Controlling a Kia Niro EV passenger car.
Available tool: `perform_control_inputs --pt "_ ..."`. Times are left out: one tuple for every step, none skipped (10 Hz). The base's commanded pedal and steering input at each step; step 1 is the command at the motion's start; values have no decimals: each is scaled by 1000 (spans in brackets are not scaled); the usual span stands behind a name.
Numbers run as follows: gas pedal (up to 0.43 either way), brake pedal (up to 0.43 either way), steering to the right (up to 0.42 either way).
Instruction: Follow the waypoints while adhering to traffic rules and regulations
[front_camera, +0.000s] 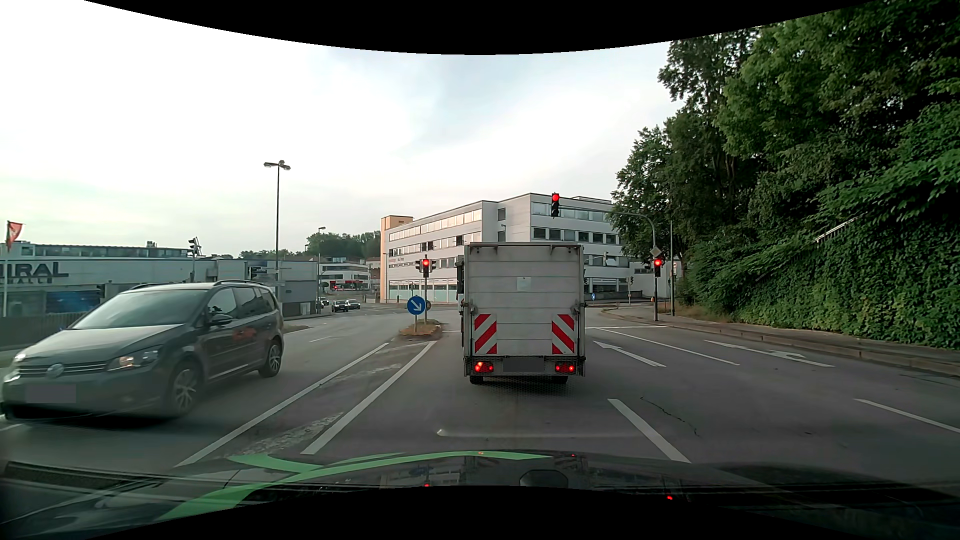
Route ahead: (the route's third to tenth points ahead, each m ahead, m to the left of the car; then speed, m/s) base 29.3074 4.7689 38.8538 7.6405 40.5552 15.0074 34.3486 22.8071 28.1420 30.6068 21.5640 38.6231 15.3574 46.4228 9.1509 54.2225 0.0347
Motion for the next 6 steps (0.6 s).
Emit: perform_control_inputs --pt "0 195 -18" --pt "0 195 -18" --pt "0 201 -19" --pt "0 201 -19" --pt "0 201 -18" --pt "0 201 -19"
